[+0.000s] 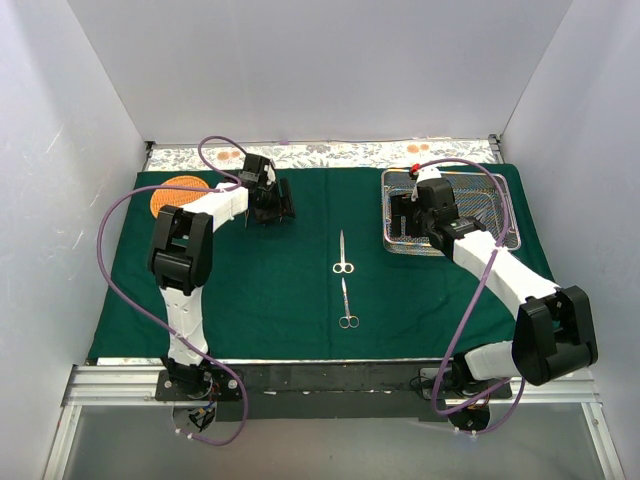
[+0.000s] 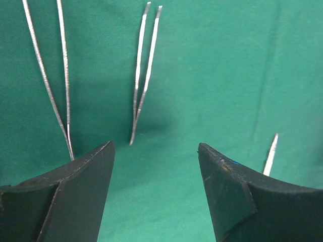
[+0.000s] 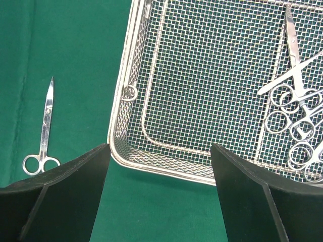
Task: Open and lay out the surgical kit
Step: Place the medical item in the surgical kit, then pick up the medical item from the container.
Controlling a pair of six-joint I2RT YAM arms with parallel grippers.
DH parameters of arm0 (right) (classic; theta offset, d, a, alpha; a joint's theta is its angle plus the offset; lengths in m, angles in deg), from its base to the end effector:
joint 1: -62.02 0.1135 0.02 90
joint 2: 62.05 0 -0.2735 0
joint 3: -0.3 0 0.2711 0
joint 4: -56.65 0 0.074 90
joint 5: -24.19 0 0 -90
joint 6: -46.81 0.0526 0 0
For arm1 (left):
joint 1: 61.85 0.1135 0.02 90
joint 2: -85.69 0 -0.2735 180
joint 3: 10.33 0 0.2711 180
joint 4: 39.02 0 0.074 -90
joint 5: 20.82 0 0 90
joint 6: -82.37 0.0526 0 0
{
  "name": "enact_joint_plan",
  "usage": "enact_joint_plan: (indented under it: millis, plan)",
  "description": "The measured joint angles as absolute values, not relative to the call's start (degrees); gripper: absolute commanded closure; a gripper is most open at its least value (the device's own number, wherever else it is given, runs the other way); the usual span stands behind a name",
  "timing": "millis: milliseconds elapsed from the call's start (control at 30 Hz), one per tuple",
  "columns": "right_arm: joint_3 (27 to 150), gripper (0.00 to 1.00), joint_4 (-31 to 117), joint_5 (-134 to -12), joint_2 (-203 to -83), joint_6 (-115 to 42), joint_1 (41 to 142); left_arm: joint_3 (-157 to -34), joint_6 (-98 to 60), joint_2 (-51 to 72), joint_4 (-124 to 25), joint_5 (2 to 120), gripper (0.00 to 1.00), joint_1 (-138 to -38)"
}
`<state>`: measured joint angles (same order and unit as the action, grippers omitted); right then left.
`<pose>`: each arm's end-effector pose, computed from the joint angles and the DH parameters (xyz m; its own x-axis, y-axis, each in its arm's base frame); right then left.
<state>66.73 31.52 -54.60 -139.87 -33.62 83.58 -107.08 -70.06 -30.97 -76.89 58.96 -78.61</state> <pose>0.3097 0.1114 0.2526 -0.5815 -0.0544 -0.8117 -0.1202 0.9926 0.0195 0.4422 -0.1429 0.1592 -0.7068 -0.6982 -0.1137 -0.5448 0.6398 -0.5421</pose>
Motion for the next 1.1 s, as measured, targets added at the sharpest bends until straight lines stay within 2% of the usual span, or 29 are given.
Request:
enact_joint_plan:
  millis: [867,1100]
  plan:
    - [66.6,0.12,31.5,-54.9,-138.5,-34.0,82.5,-108.6,-70.0,-33.0,-77.4,59.6,0.36,-81.3]
    - [66.5,0.12,31.5,-54.9,-138.5,-34.4,81.8,-109.0,-70.2,-33.0,-78.4,60.7,0.32,-81.6]
